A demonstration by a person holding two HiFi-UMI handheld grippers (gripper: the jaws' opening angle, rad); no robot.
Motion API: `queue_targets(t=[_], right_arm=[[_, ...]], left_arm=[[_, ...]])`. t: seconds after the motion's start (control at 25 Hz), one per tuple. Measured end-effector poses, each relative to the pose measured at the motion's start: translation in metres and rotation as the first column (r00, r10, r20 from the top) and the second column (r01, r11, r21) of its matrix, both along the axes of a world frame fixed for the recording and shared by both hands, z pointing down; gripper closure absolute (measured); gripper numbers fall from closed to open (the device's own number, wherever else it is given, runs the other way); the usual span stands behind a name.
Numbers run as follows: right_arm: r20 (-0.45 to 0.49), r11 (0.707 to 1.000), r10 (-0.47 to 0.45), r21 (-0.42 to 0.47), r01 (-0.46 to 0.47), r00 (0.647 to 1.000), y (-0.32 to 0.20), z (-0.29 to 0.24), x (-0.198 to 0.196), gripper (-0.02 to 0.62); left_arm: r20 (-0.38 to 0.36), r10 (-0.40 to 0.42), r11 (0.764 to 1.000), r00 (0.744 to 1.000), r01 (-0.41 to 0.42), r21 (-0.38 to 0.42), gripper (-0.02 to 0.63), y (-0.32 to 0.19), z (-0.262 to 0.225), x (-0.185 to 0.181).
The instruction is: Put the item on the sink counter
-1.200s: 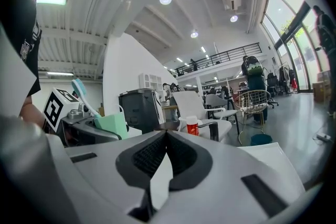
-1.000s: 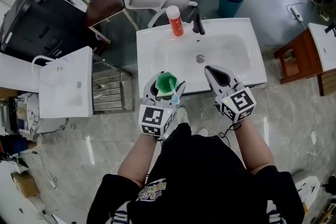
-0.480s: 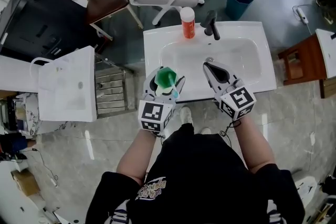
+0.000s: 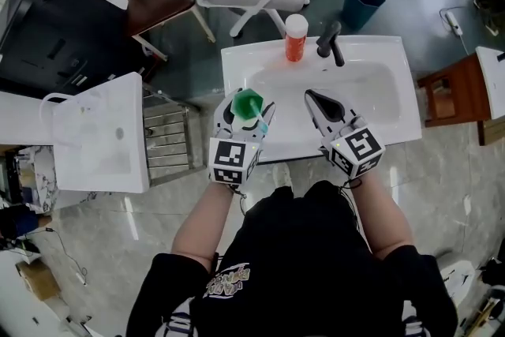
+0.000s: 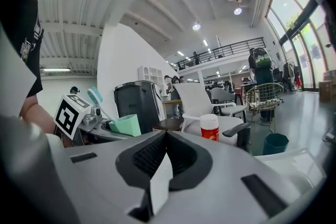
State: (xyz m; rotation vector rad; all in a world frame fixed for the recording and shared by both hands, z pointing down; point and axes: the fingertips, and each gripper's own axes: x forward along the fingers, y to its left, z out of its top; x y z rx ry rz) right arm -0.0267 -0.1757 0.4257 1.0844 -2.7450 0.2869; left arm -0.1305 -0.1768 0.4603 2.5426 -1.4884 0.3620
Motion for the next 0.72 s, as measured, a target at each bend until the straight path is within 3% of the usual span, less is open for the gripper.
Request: queue_targets(t=[0.72], right_arm=[[-0.022,0.997,-0.044,-0.060,0.042,0.999,-0.036,0.025,-0.008,0.541]], left_arm=[[0.033,-0.101,0.995,0.994,0.101,-0.004,0.287,-0.079,0.043,-0.027]])
